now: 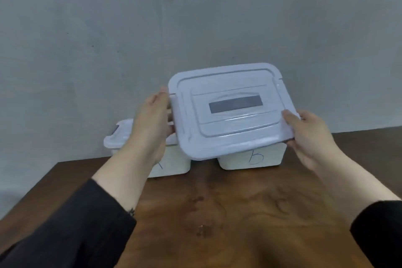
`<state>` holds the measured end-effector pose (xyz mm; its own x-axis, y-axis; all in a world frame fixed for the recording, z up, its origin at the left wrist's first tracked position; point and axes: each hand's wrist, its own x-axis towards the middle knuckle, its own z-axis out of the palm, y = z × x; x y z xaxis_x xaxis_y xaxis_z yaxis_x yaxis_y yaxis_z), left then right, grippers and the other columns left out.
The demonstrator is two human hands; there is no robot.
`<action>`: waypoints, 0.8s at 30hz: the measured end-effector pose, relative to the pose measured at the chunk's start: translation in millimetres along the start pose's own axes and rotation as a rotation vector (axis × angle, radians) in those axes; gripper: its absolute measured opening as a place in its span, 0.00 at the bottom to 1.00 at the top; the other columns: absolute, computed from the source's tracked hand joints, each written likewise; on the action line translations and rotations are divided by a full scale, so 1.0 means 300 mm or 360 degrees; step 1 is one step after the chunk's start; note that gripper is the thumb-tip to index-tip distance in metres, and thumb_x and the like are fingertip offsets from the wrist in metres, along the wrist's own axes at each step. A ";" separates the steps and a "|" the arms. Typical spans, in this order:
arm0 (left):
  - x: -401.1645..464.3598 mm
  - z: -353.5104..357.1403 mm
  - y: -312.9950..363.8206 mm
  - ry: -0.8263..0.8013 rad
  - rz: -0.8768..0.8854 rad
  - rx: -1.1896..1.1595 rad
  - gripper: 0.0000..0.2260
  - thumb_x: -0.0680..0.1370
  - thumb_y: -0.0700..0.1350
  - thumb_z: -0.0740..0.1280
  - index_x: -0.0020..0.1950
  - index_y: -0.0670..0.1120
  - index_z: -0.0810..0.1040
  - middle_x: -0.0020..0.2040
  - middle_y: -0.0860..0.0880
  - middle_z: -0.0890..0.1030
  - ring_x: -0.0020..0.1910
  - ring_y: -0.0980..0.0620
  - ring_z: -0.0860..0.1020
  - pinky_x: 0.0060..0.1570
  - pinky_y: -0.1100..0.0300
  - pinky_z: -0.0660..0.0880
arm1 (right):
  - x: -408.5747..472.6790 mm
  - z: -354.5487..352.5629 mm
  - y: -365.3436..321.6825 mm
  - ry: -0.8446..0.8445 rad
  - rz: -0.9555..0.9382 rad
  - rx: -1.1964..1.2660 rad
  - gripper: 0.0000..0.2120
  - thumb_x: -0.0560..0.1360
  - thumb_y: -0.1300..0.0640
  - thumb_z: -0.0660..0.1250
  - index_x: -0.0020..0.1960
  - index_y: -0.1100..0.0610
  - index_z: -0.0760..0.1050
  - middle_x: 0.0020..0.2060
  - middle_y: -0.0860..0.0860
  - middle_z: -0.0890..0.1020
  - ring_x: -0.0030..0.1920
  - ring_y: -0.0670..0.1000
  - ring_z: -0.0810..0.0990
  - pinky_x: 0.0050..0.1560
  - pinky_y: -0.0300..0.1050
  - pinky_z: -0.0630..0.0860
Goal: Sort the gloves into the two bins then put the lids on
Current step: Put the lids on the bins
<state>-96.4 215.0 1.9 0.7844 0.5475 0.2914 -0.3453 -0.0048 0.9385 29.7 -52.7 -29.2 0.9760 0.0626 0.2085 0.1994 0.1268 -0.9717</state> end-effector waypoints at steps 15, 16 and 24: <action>0.331 0.306 -0.232 -0.0107 -0.0465 0.0646 0.08 0.76 0.45 0.71 0.47 0.42 0.77 0.33 0.46 0.70 0.27 0.50 0.67 0.25 0.61 0.67 | 0.458 -0.157 -0.036 -0.0119 0.0182 -0.1265 0.12 0.79 0.55 0.68 0.40 0.59 0.72 0.32 0.54 0.67 0.31 0.53 0.67 0.34 0.43 0.66; 0.355 0.313 -0.265 -0.0118 -0.0461 0.0730 0.07 0.76 0.46 0.71 0.46 0.43 0.77 0.32 0.46 0.69 0.27 0.50 0.67 0.25 0.61 0.65 | 0.492 -0.160 -0.007 -0.0123 0.0187 -0.1319 0.13 0.79 0.55 0.67 0.39 0.59 0.71 0.31 0.54 0.68 0.31 0.53 0.68 0.33 0.43 0.65; 0.462 0.361 -0.416 -0.0181 -0.0331 0.1506 0.13 0.76 0.52 0.68 0.37 0.44 0.73 0.32 0.48 0.73 0.32 0.47 0.71 0.30 0.59 0.63 | 0.640 -0.162 0.187 -0.0139 0.0118 -0.1630 0.14 0.78 0.55 0.66 0.38 0.62 0.74 0.33 0.56 0.71 0.34 0.55 0.68 0.36 0.46 0.64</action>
<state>111.2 200.9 -54.9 0.8451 0.5297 0.0726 0.3234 -0.6146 0.7195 232.6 -81.6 -49.1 0.9873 0.1128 0.1117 0.1575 -0.7821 -0.6029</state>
